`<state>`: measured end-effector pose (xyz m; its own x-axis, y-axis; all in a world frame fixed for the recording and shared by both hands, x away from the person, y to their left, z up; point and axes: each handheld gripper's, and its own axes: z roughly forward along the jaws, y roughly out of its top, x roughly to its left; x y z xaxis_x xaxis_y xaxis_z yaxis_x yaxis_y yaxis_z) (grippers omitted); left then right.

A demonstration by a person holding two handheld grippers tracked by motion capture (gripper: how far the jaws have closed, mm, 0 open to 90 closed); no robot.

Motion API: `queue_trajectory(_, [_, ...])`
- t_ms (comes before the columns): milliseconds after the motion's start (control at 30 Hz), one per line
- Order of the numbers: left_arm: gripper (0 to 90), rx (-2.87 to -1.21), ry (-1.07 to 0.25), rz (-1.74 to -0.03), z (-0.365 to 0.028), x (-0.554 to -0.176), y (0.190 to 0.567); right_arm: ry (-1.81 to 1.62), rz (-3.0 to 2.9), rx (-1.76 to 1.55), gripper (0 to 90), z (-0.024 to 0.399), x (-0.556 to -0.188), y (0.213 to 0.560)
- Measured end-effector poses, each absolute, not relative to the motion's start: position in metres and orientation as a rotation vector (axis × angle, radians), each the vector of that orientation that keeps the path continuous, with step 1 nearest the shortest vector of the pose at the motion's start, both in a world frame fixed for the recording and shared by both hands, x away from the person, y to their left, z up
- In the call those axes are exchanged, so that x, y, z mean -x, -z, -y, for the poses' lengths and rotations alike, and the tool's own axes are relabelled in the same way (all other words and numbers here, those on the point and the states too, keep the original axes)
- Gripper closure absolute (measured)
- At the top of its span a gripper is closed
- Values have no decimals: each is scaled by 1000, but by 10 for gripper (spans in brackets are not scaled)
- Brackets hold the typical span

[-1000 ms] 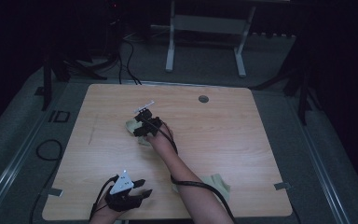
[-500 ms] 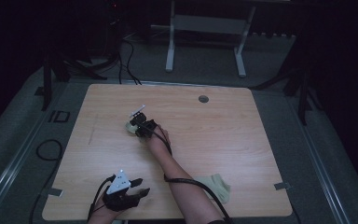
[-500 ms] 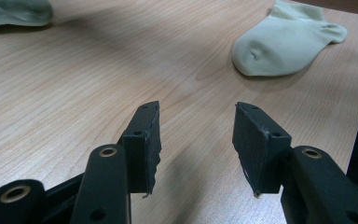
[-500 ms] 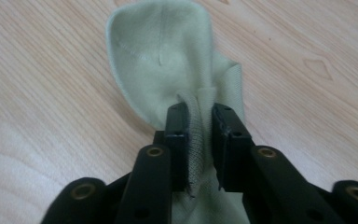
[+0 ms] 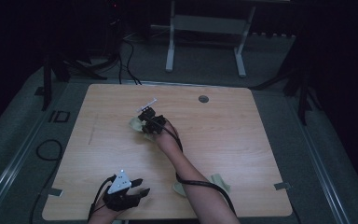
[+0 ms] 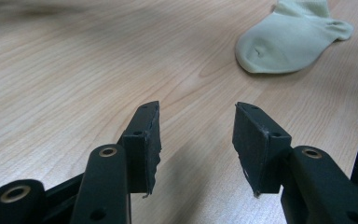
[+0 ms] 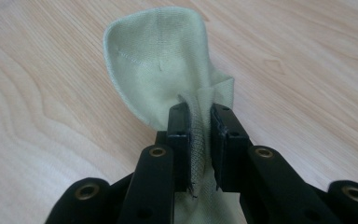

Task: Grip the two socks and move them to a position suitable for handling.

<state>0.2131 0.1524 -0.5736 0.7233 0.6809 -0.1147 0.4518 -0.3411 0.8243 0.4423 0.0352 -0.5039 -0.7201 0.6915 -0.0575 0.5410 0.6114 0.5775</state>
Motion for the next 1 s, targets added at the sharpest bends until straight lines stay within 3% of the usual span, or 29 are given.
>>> queue_trajectory(467, [511,-2021,-314,-872,-148,-215,576,-837,-2495,-1017,789,39,-426,475])
queue_trajectory(500, [511,-2029,-317,-868,-146,-216,576,-843,-2463,-1044,789,63,-422,469])
queue_trajectory(600, [511,-2033,-319,-873,-145,-217,576,-815,-2450,-1037,789,84,-417,466])
queue_trajectory(1000, [511,-2023,-330,-881,-140,-218,575,-793,-2420,-1099,788,155,-391,485])
